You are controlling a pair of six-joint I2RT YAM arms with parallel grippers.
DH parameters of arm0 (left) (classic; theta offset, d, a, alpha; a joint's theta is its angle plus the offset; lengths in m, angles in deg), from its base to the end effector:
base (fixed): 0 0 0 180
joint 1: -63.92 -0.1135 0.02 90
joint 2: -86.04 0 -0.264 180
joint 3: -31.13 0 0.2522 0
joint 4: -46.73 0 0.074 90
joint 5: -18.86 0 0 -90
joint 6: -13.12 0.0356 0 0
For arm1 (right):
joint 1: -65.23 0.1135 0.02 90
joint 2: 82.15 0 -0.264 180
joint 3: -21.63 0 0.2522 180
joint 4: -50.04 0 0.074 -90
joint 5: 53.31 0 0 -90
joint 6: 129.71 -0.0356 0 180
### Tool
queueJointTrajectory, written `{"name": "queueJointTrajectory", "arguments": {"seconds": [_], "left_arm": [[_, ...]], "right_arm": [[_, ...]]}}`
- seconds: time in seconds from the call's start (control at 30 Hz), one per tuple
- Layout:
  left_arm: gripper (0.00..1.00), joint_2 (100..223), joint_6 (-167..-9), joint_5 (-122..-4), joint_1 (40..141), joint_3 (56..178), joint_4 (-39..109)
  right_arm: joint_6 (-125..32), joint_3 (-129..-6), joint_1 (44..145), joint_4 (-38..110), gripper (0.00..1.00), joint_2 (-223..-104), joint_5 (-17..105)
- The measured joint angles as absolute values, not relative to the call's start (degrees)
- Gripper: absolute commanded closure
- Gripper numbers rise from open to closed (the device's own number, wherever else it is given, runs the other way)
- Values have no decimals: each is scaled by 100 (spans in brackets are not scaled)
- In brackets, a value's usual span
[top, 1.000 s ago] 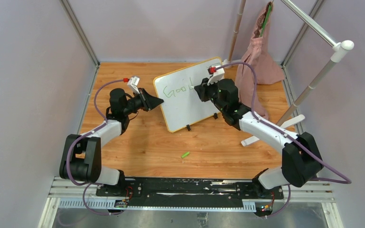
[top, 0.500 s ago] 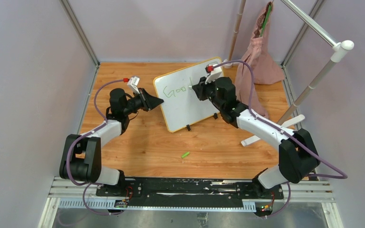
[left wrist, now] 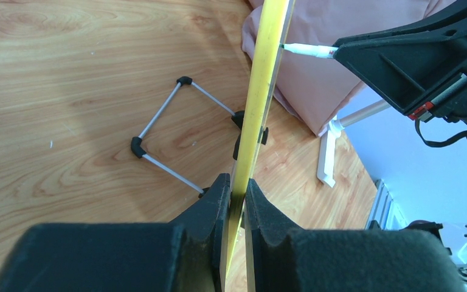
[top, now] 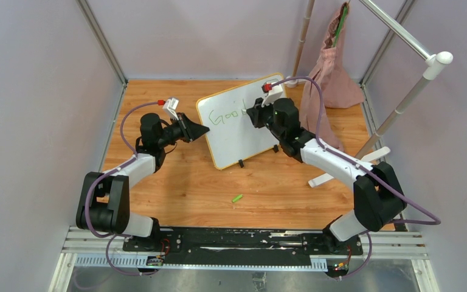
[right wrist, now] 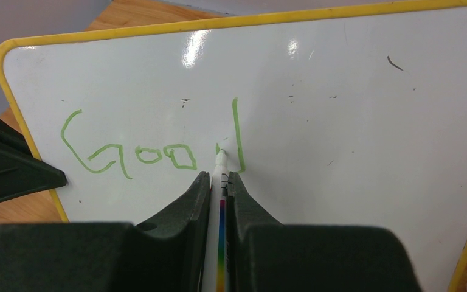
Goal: Write a sentence on the whiteboard
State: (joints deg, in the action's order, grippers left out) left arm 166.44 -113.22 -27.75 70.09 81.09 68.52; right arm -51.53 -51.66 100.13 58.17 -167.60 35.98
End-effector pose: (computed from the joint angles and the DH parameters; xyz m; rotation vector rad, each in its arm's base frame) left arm 0.2878 -0.0557 0.2310 0.1210 1.8269 -1.1821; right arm 0.2913 0.2027 0.3158 -0.3260 1.6448 0.6101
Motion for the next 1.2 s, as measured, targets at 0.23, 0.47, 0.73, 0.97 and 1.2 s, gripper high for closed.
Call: {"name": "queueJointTrajectory", "arguments": {"seconds": [0.23, 0.47, 0.73, 0.97, 1.2], "left_arm": [[100, 16644, -11322, -2768, 7009, 8109, 6850], [100, 16644, -11322, -2766, 7009, 8109, 6850], [100, 16644, -11322, -2766, 7009, 8109, 6850], [100, 16644, -11319, -2764, 7009, 8109, 6850], [100, 16644, -11289, -2764, 7009, 8109, 6852]], "right_arm": [[-5155, -5166, 10013, 5828, 100, -16784, 3509], [-5153, -5166, 10011, 5830, 100, -16782, 3476], [-5155, -5166, 9995, 5828, 100, -16782, 3465], [-5153, -5166, 9963, 5817, 100, -16765, 3463], [-5179, -5137, 9928, 5819, 100, -16625, 3572]]}}
